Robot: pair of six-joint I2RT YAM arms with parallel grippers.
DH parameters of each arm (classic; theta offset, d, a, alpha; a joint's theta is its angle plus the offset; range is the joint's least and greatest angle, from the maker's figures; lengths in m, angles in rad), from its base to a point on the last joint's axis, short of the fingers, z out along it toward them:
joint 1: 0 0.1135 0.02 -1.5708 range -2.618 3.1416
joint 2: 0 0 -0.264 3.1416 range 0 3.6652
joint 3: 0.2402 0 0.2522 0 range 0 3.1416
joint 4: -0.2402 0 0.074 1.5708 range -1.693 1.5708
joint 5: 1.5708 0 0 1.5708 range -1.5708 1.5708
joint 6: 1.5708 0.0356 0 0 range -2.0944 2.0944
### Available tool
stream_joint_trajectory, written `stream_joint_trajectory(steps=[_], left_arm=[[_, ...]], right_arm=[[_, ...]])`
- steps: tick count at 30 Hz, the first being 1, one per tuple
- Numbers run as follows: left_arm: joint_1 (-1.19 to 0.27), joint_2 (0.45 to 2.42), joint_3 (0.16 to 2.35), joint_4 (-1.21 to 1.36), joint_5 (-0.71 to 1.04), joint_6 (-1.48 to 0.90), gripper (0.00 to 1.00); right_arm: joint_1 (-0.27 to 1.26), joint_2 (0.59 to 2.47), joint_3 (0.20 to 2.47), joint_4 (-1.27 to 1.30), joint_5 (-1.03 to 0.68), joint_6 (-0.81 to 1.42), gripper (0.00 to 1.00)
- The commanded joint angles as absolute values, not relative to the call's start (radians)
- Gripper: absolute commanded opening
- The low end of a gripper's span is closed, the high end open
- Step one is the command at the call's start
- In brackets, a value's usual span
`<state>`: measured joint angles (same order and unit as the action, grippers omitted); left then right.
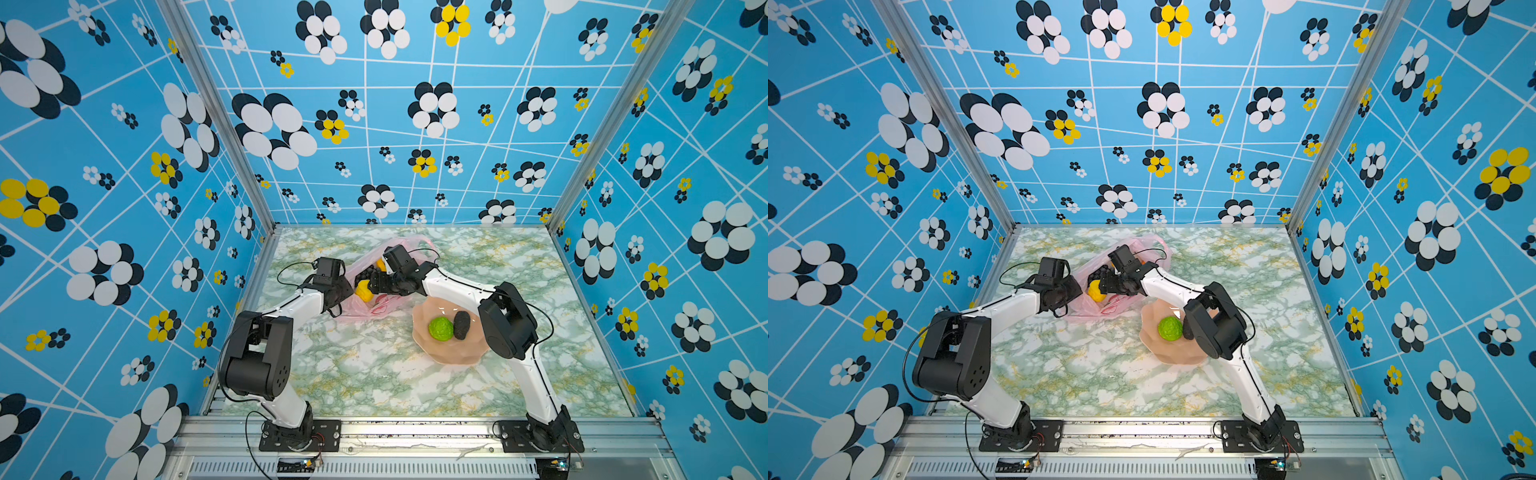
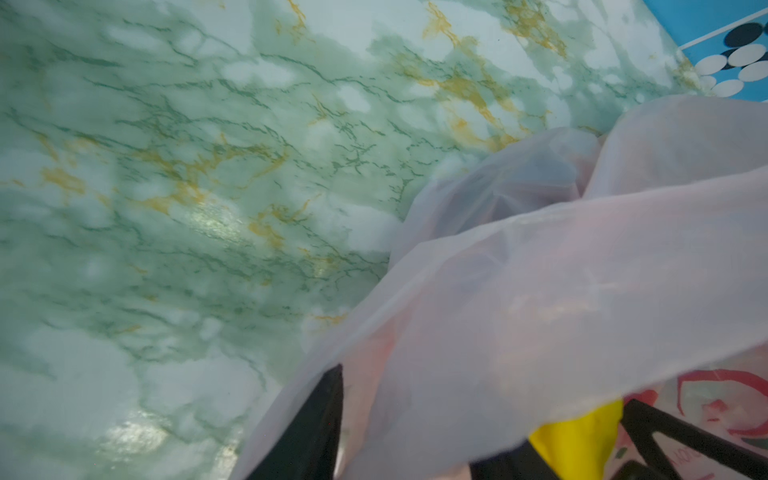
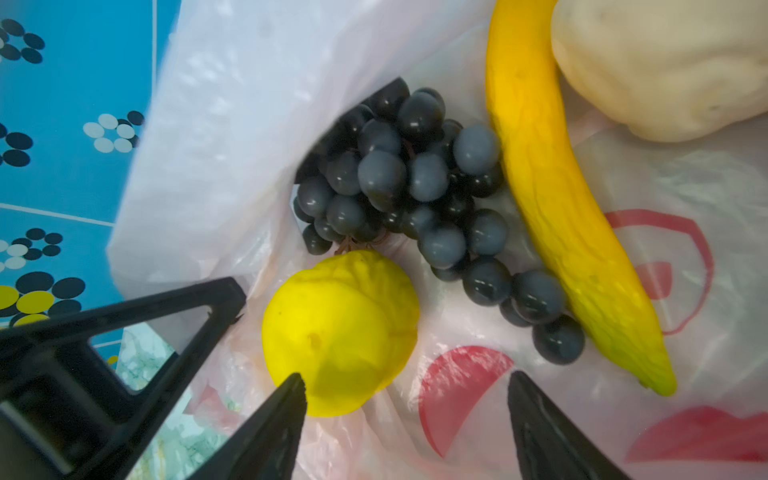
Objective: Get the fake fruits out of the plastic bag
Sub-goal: 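Grasp the yellow lemon with the right gripper while the left lifts the bag edge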
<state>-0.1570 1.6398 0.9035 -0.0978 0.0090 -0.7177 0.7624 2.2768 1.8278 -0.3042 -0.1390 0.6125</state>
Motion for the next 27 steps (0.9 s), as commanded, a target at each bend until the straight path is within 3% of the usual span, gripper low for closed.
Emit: stream_joint_trajectory(steps=[1, 15, 27], left_arm=[[-0.139, 1.629, 0.865, -0.051, 0.083, -0.711, 0.38], [-0.120, 1.646, 0.794, 0.082, 0.206, -0.665, 0.22], [-0.121, 1.649, 0.741, 0.155, 0.227, -0.695, 0.17]], right_arm=[[0.785, 2.294, 1.890, -0.335, -0.150, 0.579, 0.80], [0.817, 2.453, 2.170, -0.563, -0.045, 0.522, 0.82], [0.834, 2.553, 2.344, -0.736, 0.017, 0.506, 0.65]])
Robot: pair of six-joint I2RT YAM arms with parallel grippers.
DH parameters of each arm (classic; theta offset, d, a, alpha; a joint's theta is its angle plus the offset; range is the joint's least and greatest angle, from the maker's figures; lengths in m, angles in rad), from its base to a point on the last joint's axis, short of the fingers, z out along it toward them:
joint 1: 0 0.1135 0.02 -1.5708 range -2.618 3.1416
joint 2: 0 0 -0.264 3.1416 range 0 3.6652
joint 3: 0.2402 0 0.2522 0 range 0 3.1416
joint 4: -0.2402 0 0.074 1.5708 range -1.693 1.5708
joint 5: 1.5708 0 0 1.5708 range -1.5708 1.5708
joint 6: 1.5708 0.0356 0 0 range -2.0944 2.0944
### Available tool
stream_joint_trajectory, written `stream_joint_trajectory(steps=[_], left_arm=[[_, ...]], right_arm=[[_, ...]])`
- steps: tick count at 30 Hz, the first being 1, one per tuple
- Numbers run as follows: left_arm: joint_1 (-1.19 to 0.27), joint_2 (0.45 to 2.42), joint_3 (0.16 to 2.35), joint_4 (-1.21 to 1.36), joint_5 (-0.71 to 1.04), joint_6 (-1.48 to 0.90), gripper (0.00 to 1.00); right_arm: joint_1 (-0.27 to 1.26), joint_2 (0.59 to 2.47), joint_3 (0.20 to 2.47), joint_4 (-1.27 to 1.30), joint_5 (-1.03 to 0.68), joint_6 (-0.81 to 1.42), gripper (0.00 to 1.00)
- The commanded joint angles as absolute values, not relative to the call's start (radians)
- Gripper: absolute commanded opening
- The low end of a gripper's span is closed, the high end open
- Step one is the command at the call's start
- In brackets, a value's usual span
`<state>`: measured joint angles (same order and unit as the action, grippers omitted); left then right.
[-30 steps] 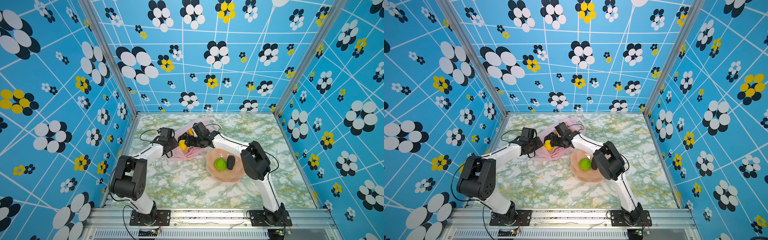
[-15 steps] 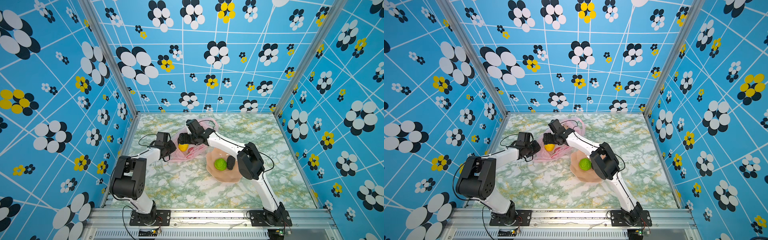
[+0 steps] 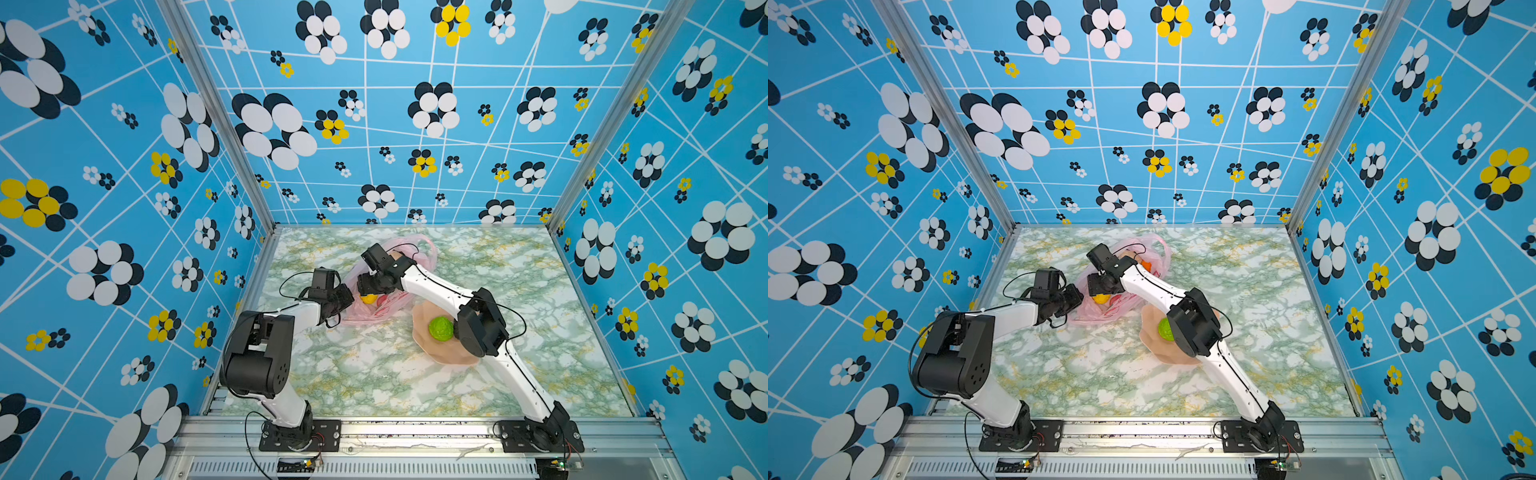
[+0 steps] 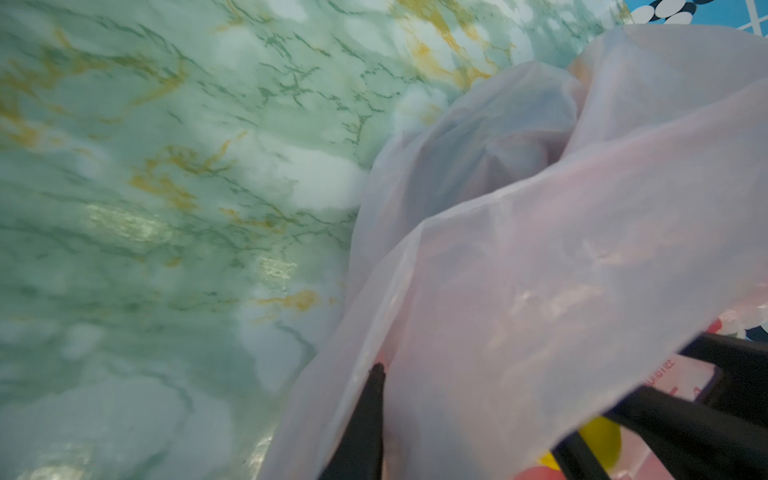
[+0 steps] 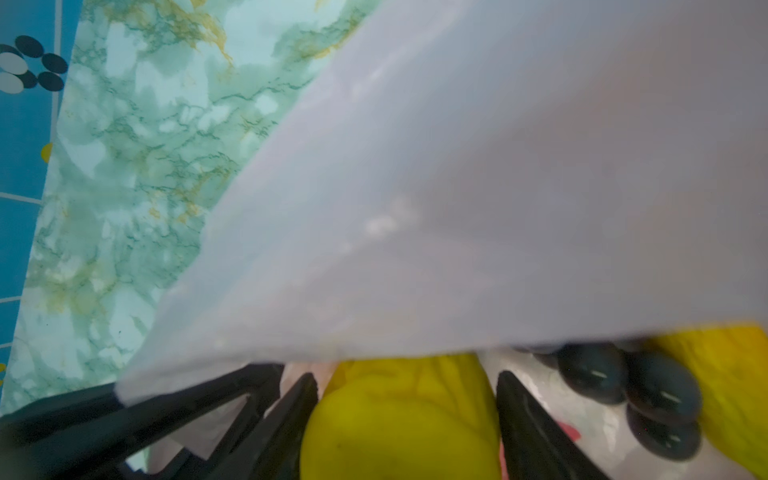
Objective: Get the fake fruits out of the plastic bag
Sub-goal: 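Grasp the yellow lemon with the right gripper while the left lifts the bag edge, then carry the yellow lemon with the right gripper over the peach bowl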
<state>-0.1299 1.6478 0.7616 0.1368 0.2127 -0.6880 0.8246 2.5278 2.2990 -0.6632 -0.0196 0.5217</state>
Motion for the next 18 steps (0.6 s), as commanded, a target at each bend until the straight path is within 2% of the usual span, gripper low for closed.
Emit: stream_joint_trajectory(steps=[1, 8, 18], left_arm=[[-0.122, 1.644, 0.738, 0.153, 0.222, -0.696, 0.17], [-0.123, 1.620, 0.724, 0.151, 0.202, -0.694, 0.16], [-0.121, 1.621, 0.716, 0.167, 0.203, -0.694, 0.16]], right_arm=[[0.837, 2.558, 2.357, -0.751, 0.025, 0.501, 0.64], [0.847, 2.547, 2.376, -0.800, 0.050, 0.494, 0.53], [0.846, 2.448, 2.325, -0.804, 0.060, 0.477, 0.52]])
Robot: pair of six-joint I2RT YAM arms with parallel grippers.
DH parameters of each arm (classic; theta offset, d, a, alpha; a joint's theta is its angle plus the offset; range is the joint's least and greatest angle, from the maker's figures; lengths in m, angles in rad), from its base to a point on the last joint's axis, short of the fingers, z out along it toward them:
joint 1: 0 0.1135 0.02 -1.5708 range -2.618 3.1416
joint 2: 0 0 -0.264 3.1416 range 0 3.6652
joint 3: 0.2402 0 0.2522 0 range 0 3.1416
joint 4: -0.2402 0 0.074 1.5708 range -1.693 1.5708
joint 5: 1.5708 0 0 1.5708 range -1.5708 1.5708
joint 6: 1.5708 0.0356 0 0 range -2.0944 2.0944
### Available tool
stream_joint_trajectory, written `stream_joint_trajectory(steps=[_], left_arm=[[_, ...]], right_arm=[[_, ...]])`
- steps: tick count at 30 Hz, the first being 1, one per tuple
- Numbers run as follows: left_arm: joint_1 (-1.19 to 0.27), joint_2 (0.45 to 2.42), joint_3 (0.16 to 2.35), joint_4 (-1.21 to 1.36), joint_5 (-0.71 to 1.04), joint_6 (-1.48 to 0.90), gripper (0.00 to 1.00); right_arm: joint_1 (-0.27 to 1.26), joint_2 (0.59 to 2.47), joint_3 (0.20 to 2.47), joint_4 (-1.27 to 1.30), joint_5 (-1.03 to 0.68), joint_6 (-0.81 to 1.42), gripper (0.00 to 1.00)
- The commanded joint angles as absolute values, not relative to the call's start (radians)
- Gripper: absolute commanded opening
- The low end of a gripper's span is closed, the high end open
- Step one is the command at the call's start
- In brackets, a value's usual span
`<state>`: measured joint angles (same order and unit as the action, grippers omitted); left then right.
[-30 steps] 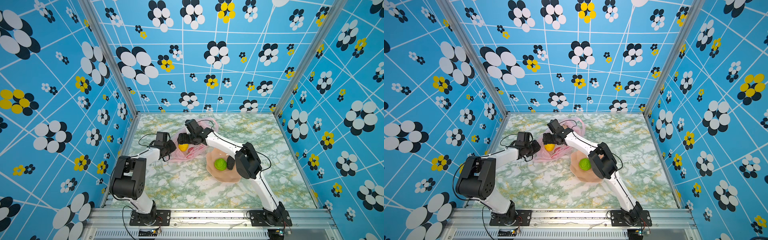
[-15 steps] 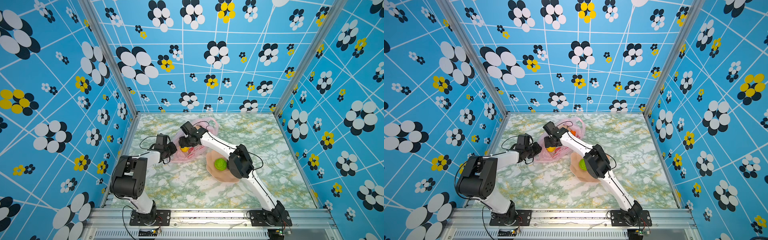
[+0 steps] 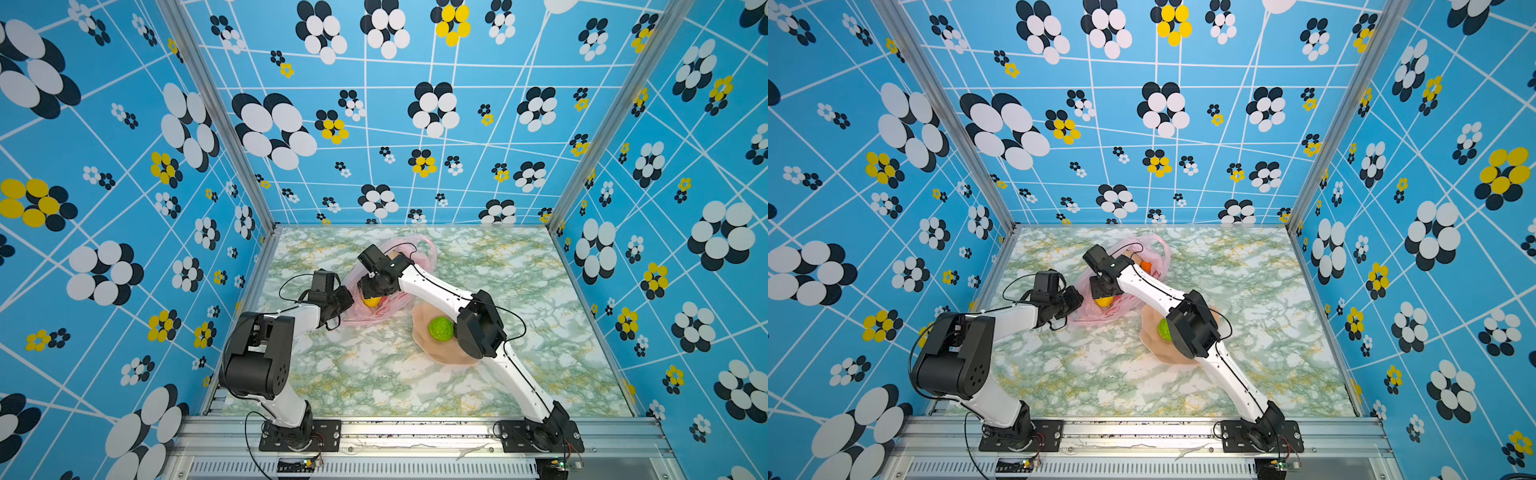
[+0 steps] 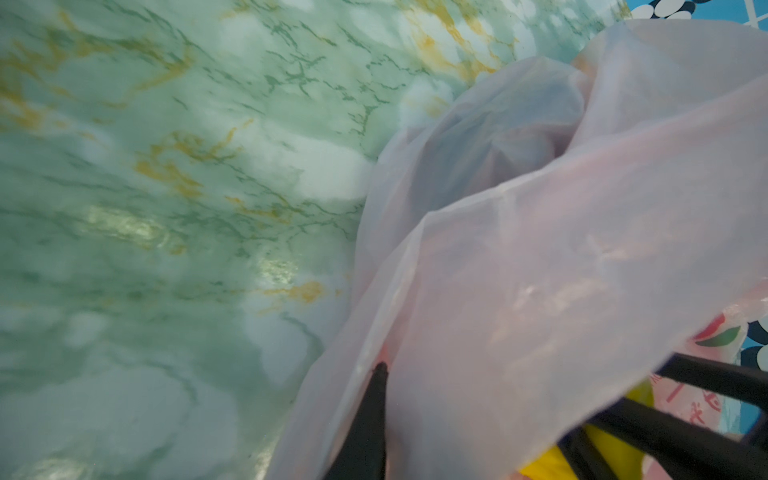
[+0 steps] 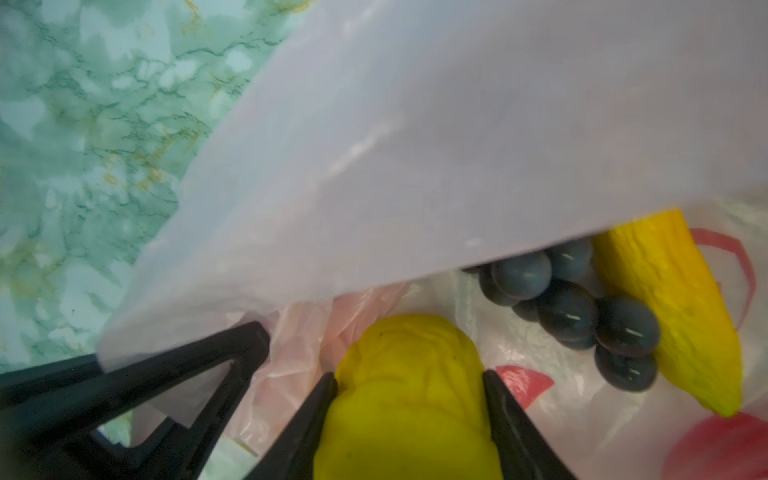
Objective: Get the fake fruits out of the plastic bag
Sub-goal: 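Carry the yellow lemon with the right gripper over the peach bowl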
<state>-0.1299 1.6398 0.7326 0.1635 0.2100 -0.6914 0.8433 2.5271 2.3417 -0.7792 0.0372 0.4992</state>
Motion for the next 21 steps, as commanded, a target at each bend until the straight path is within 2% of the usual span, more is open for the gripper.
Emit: stream_joint_trajectory(steps=[1, 12, 21], left_arm=[[-0.122, 1.621, 0.717, 0.167, 0.203, -0.694, 0.16], [-0.121, 1.624, 0.713, 0.175, 0.201, -0.688, 0.16], [-0.122, 1.637, 0.713, 0.183, 0.204, -0.686, 0.15]], right_arm=[[0.847, 2.437, 2.319, -0.804, 0.058, 0.476, 0.52], [0.847, 2.290, 2.226, -0.830, 0.087, 0.434, 0.52], [0.847, 2.021, 1.944, -0.813, 0.117, 0.407, 0.52]])
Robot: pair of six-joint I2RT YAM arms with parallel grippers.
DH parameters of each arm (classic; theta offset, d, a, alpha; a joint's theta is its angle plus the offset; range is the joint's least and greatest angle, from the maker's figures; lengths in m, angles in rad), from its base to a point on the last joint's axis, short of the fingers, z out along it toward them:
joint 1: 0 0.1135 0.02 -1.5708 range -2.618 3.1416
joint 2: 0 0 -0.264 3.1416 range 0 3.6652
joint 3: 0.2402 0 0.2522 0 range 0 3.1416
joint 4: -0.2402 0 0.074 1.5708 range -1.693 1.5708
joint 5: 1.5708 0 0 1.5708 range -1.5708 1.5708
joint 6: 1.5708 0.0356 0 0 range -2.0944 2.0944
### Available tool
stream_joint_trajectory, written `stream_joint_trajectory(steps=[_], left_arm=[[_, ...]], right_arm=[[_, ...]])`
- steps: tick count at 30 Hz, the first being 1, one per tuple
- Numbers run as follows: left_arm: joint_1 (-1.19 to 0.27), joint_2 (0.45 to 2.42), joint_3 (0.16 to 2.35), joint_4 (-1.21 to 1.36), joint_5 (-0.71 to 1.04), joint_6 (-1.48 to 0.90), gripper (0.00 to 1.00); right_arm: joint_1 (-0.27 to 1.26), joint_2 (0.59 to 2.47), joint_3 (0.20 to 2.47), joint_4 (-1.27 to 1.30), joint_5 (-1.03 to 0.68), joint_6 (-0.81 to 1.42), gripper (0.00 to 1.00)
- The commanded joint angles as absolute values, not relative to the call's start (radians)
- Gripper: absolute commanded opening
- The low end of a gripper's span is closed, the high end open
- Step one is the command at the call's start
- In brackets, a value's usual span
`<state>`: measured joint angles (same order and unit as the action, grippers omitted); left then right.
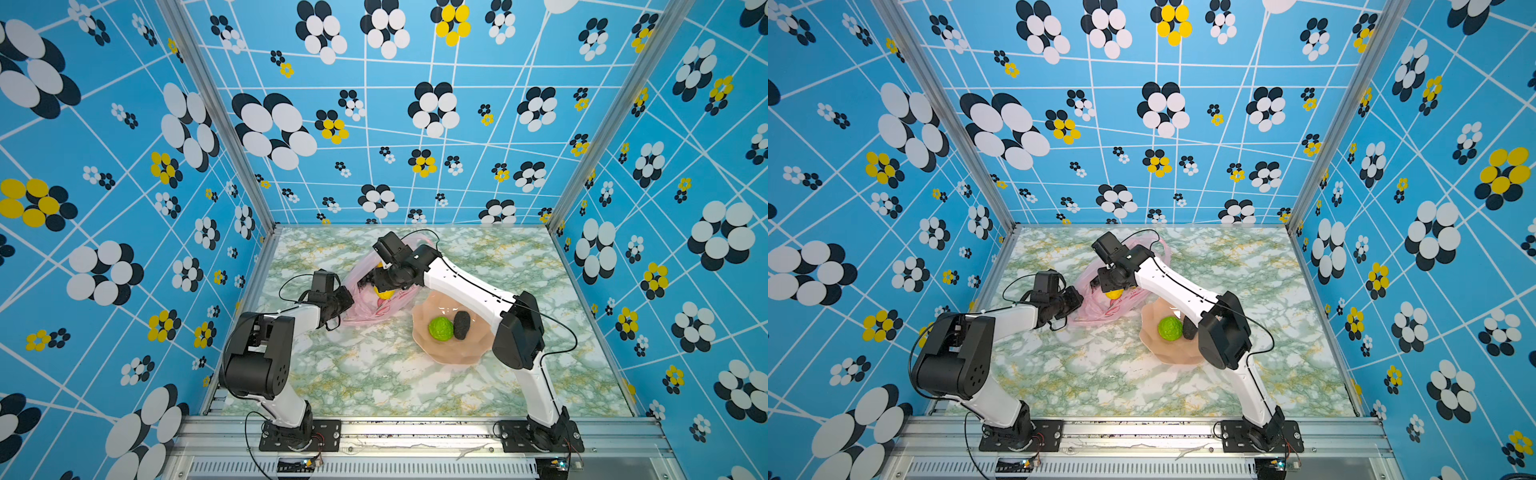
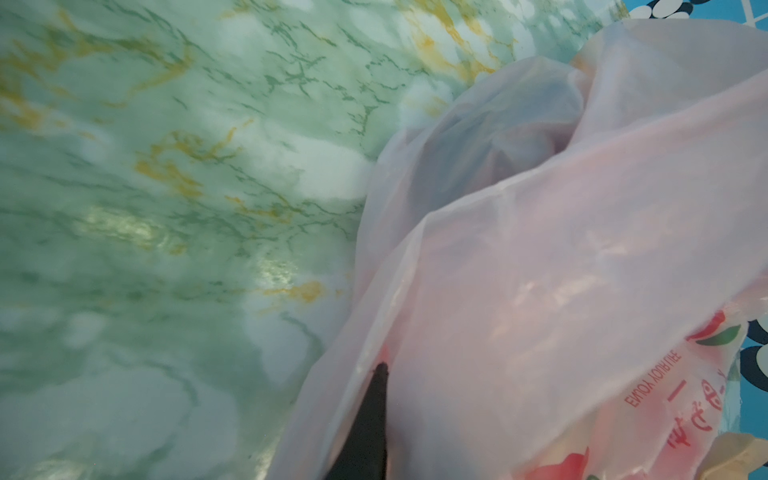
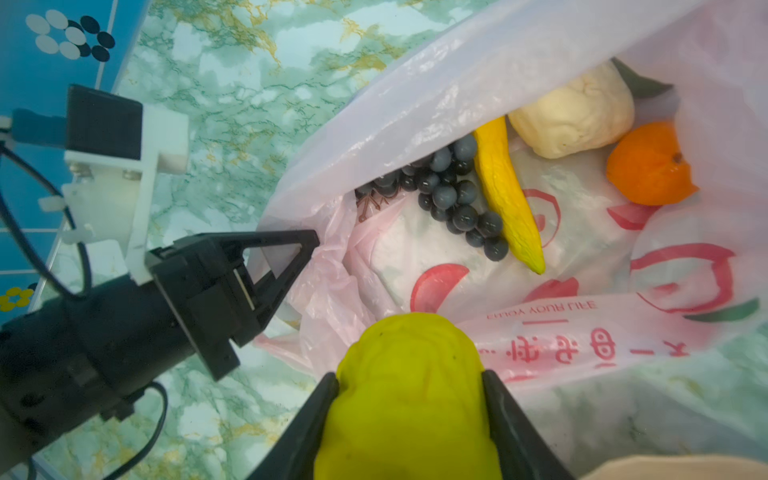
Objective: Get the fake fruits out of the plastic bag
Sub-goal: 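Carry the yellow lemon with the right gripper over the peach bowl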
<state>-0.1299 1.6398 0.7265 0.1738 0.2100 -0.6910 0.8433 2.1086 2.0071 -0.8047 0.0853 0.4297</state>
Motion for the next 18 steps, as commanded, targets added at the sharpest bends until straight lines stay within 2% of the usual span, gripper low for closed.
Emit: stream_joint_trajectory(steps=[1, 18], left_arm=[[-0.121, 1.635, 0.713, 0.183, 0.203, -0.687, 0.15], [-0.122, 1.629, 0.707, 0.188, 0.202, -0.683, 0.15]], right_arm=[[0.847, 1.986, 1.903, -0.811, 0.122, 0.405, 0.52], [0.839, 1.583, 1.344, -0.856, 0.210, 0.469, 0.52]])
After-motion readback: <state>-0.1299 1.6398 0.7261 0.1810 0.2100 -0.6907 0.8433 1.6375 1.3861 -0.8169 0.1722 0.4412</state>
